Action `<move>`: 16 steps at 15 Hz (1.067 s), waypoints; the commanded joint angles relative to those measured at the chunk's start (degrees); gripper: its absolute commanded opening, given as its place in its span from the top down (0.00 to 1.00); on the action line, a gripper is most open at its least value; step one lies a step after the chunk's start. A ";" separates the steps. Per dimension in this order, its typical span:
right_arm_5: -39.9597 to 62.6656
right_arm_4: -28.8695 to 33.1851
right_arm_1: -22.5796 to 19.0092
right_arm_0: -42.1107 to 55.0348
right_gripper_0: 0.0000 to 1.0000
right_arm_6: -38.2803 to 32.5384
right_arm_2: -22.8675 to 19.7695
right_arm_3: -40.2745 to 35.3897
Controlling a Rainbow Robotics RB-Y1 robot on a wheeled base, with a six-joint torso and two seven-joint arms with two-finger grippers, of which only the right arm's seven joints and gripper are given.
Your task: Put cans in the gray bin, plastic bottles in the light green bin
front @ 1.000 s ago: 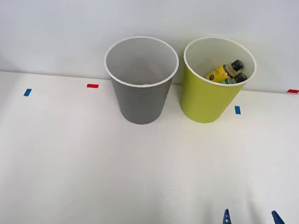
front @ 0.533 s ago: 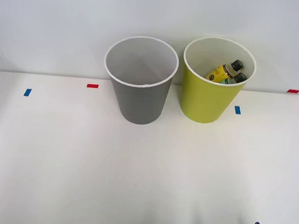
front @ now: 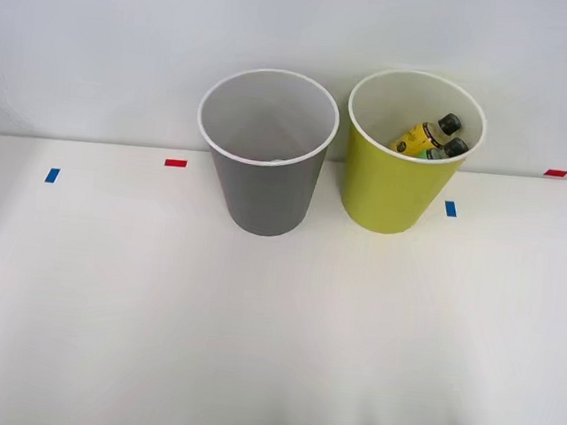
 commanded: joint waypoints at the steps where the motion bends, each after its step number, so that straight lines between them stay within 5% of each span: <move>1: 0.01 -0.03 0.04 0.09 0.00 0.08 0.01 0.00; 16: 0.01 -0.03 0.04 0.09 0.00 0.08 0.01 0.00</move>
